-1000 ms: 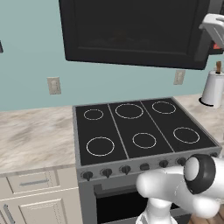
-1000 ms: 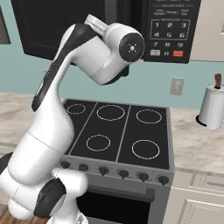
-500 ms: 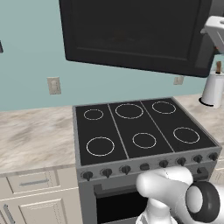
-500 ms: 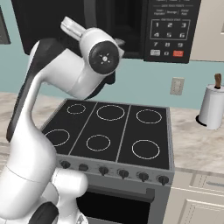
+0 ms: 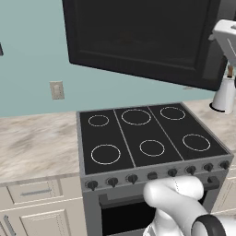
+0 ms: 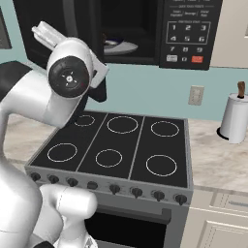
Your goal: Retrieve the reheated potato from the microwave, then place the potato, cheese, and condiment on the cutting board.
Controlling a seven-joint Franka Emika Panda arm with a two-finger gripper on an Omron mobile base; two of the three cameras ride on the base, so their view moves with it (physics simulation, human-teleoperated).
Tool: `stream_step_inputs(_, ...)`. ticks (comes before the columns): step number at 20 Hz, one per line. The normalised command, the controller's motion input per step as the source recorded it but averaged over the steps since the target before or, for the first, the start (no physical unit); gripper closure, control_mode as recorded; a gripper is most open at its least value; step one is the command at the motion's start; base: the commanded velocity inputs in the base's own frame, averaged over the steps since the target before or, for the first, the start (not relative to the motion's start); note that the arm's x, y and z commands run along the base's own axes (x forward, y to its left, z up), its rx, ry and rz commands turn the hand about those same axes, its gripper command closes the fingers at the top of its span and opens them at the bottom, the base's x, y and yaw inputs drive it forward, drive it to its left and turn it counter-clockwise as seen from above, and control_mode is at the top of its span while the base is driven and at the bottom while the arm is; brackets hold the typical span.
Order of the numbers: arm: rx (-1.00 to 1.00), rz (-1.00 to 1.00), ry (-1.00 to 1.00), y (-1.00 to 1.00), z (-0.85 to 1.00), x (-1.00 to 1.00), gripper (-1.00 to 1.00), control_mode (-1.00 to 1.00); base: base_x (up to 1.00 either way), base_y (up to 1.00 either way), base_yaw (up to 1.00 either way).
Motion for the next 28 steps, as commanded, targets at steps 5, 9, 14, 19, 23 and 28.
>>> stream_step_inputs(5,0.02,-0.04,0.1,0.29,0.0,-0.64,1.0,-1.0,0.0,0.0,0.0)
stream_step_inputs(9,0.0,-0.04,0.11,0.32,0.0,-0.59,1.0,-1.0,0.0,0.0,0.0)
stream_step_inputs(14,0.01,-0.02,0.04,0.38,-0.02,-0.48,-1.0,-1.0,0.0,0.0,0.0)
stream_step_inputs(19,0.07,-0.02,0.0,-0.04,0.02,-0.47,-1.0,-1.0,0.0,0.0,0.0)
stream_step_inputs(23,0.07,0.0,0.0,-0.19,0.02,-0.65,-1.0,-1.0,0.0,0.0,0.0)
stream_step_inputs(28,0.13,0.0,0.01,-0.3,0.08,-0.44,-1.0,-1.0,0.0,0.0,0.0)
